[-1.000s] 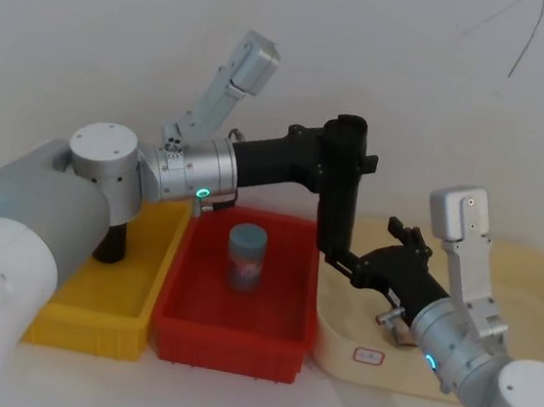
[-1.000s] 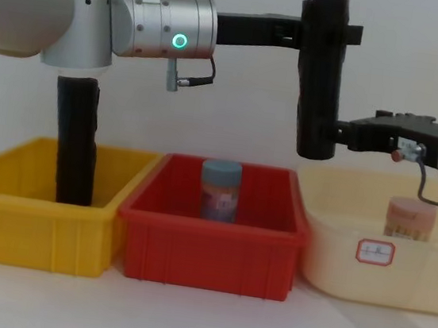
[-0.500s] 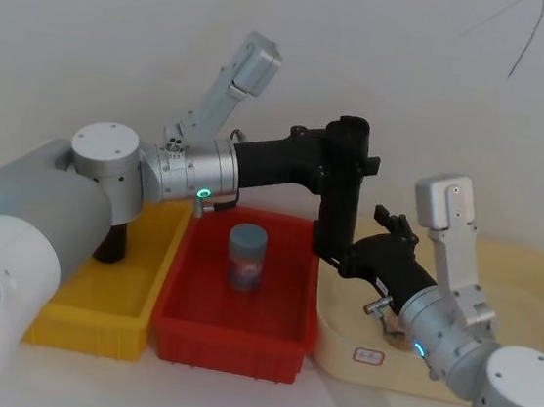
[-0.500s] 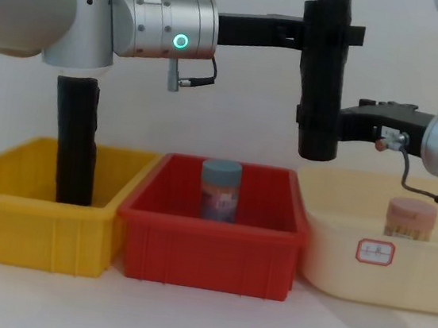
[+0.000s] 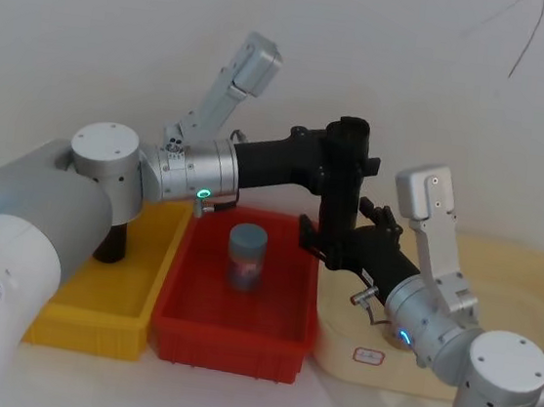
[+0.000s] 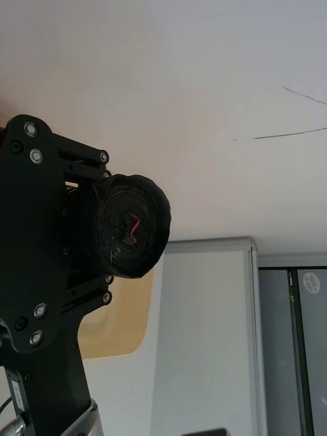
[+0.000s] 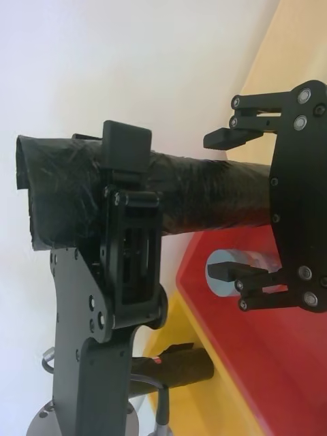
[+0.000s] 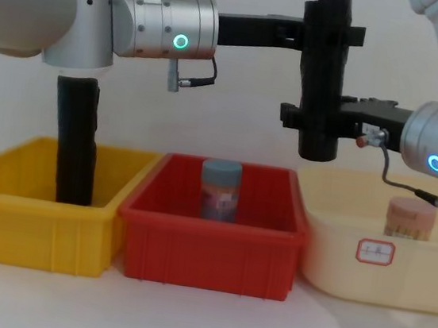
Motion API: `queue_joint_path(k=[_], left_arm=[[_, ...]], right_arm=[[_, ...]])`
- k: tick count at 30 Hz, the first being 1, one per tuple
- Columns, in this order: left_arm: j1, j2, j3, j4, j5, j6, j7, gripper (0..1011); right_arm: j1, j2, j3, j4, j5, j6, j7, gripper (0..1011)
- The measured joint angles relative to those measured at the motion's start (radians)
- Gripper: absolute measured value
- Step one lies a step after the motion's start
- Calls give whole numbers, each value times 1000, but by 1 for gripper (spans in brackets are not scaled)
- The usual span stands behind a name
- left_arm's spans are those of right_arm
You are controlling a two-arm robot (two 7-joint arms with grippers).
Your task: Pick up the garbage bag with the one hand and transfer it to the other hand.
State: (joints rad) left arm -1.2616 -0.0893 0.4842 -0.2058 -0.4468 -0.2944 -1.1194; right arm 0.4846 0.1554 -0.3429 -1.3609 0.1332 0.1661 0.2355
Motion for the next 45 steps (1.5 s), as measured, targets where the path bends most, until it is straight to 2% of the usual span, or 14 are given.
queue_joint_path(k=[21, 25, 28, 34, 38, 42, 45], left_arm=[[-1, -1, 0, 3, 0, -1, -2, 519], [-1, -1, 0, 3, 0, -1, -2, 519], [-1, -1, 0, 3, 0, -1, -2, 519], [-1, -1, 0, 3, 0, -1, -2, 519], [-1, -1, 0, 3, 0, -1, -2, 519], [-1, -1, 0, 3, 0, -1, -2, 519], [-1, -1, 0, 3, 0, -1, -2, 519]], right_arm=[[79, -49, -11, 139, -35, -69, 11, 1004], [86, -54, -11, 153, -39, -77, 10, 933], [90, -57, -12, 161, -42, -81, 9, 822], [97, -62, -12, 175, -46, -88, 6, 682], [99, -63, -12, 179, -47, -91, 6, 538], [101, -65, -13, 183, -48, -93, 5, 473], [102, -66, -13, 185, -49, -94, 5, 472]])
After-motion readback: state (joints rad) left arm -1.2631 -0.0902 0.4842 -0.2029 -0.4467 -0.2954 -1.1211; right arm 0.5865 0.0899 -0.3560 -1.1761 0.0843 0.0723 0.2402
